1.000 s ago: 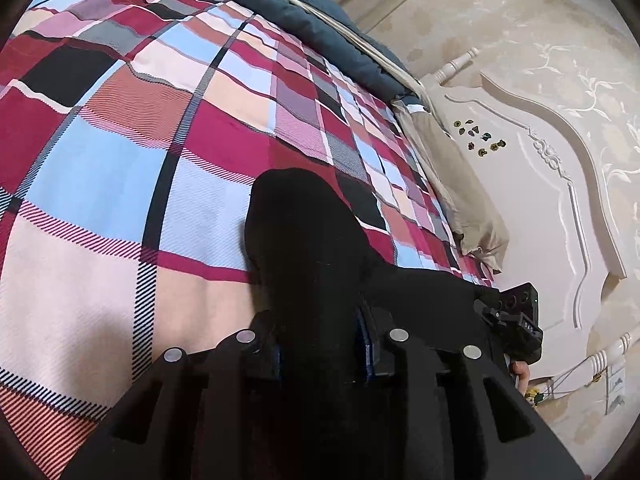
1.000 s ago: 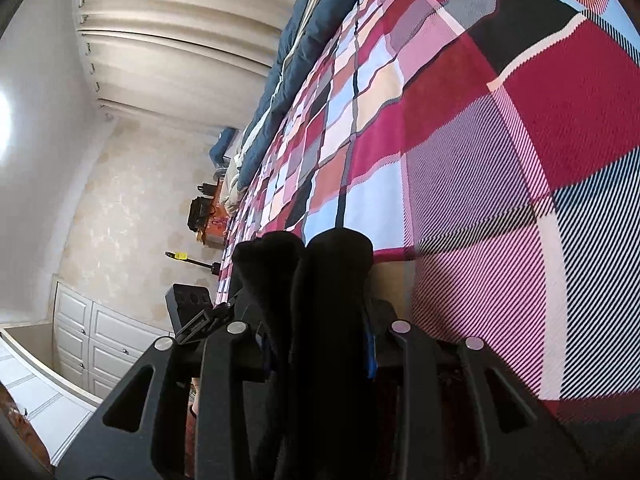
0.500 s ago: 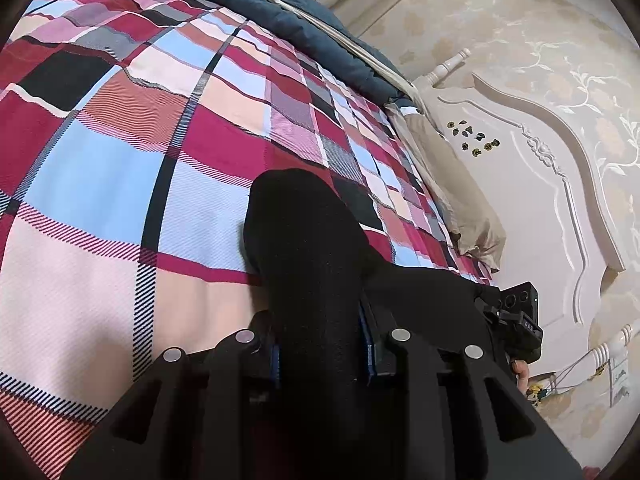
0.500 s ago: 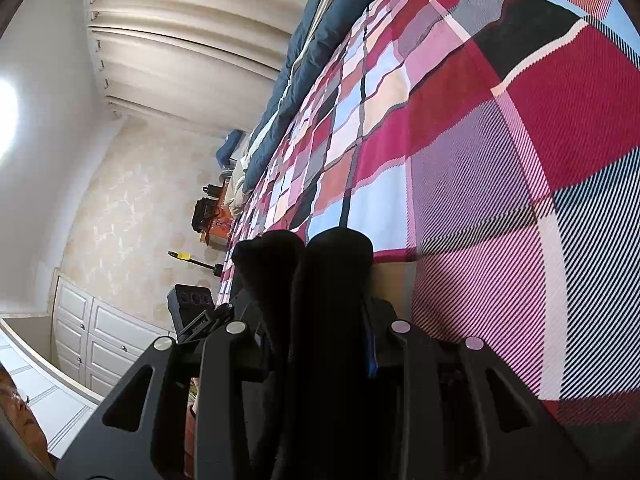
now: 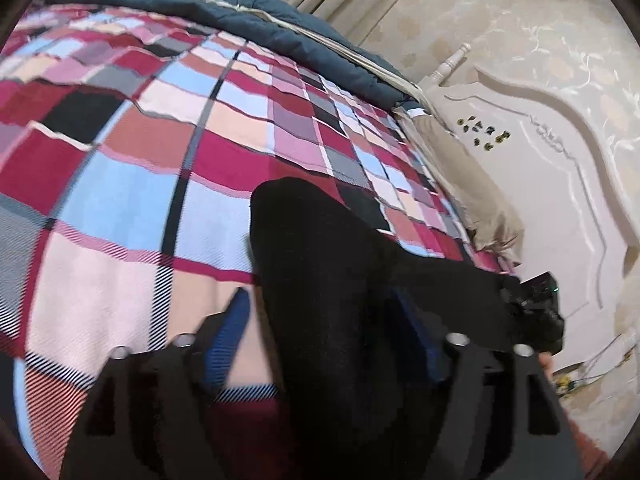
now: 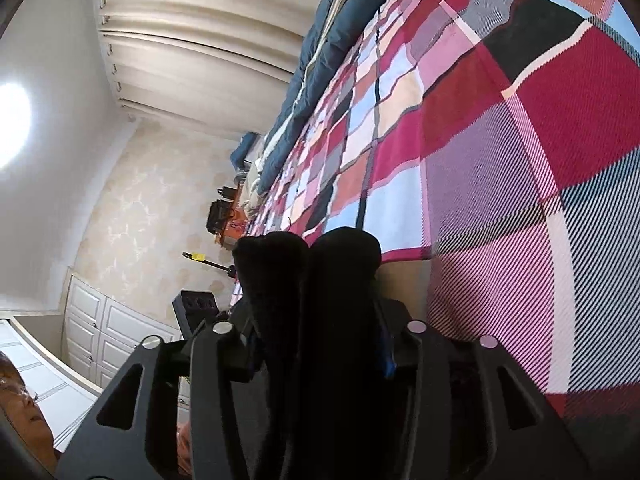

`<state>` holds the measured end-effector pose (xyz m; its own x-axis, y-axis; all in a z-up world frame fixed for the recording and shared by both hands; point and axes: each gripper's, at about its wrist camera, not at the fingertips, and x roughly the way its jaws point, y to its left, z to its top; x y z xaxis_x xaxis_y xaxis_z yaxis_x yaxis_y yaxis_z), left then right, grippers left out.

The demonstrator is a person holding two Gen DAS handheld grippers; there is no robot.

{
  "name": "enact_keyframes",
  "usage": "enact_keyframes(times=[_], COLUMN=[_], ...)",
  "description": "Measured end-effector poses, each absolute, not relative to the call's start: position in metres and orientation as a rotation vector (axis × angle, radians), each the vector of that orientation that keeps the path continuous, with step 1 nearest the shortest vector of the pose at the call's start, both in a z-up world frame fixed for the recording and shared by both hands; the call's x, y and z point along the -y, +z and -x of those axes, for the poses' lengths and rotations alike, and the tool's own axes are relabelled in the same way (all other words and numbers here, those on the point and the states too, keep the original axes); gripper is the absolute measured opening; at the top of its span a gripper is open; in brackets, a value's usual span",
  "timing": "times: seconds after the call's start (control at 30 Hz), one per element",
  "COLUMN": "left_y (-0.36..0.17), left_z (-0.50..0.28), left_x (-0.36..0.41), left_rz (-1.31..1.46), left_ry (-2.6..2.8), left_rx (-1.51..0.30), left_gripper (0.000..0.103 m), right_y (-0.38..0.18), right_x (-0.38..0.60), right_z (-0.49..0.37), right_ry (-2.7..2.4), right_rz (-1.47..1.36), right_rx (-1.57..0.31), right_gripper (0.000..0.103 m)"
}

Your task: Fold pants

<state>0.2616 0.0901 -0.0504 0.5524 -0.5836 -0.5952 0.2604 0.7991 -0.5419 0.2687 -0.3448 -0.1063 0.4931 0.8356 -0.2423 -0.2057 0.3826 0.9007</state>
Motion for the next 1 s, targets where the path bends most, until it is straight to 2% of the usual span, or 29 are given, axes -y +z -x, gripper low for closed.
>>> enact_keyframes(times=[0.37, 0.6, 1.0], left_y=[-0.047, -0.049, -0.045], left_z=[-0.209, -0.177, -0.138], left_x=[-0.104, -0.116, -0.128], left_rz=[0.449, 0.555, 0.582], left_ry=[-0.449, -0.445, -0.382], left_rx=[-0.875, -0.9, -0.925], left_gripper=[0.08, 0.081, 0.082], right_y=[-0.096, -0.096, -0.095], right_x=[0.349, 0.359, 0.362], right_z=[-0.231, -0.185, -0.132], right_ry=[0.721, 0.663, 0.623], right_rz=[-0.899, -0.919, -0.956], right_rx=[-0.774, -0.787, -0.788], right_gripper=[0.066, 0.069, 0.074])
